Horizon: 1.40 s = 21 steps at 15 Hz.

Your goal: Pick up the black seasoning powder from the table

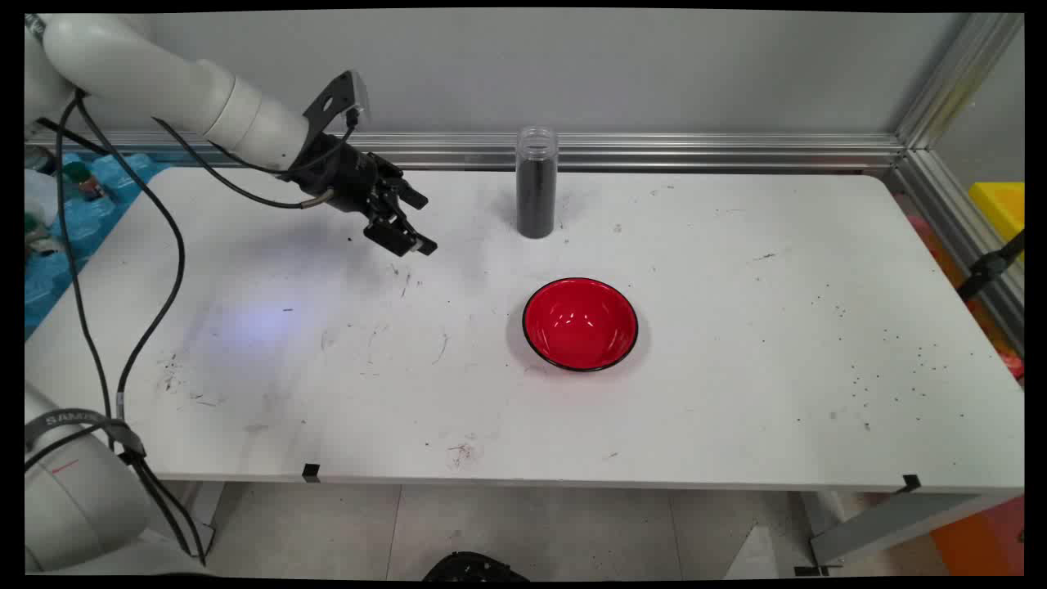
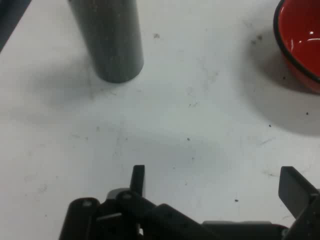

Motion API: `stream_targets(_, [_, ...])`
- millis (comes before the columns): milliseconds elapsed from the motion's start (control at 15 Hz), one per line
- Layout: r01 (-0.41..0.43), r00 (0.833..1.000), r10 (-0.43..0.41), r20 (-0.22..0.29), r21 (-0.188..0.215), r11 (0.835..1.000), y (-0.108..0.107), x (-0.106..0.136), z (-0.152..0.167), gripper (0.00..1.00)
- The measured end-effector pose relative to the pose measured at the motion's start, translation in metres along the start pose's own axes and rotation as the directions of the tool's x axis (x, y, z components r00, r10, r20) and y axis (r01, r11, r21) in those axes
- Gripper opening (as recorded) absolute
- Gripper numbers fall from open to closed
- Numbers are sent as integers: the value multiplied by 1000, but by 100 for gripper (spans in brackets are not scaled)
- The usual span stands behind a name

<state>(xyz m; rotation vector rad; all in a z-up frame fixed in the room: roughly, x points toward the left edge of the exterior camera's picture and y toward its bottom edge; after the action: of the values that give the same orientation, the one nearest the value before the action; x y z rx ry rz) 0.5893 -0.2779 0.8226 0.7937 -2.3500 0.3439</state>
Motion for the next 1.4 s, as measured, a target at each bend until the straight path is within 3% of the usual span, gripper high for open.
stream_targets(667, [25, 999, -24, -26, 36, 999, -10, -1, 8, 100])
stream_targets(1400, [-2, 993, 11, -117, 75, 997, -42, 23, 70, 100])
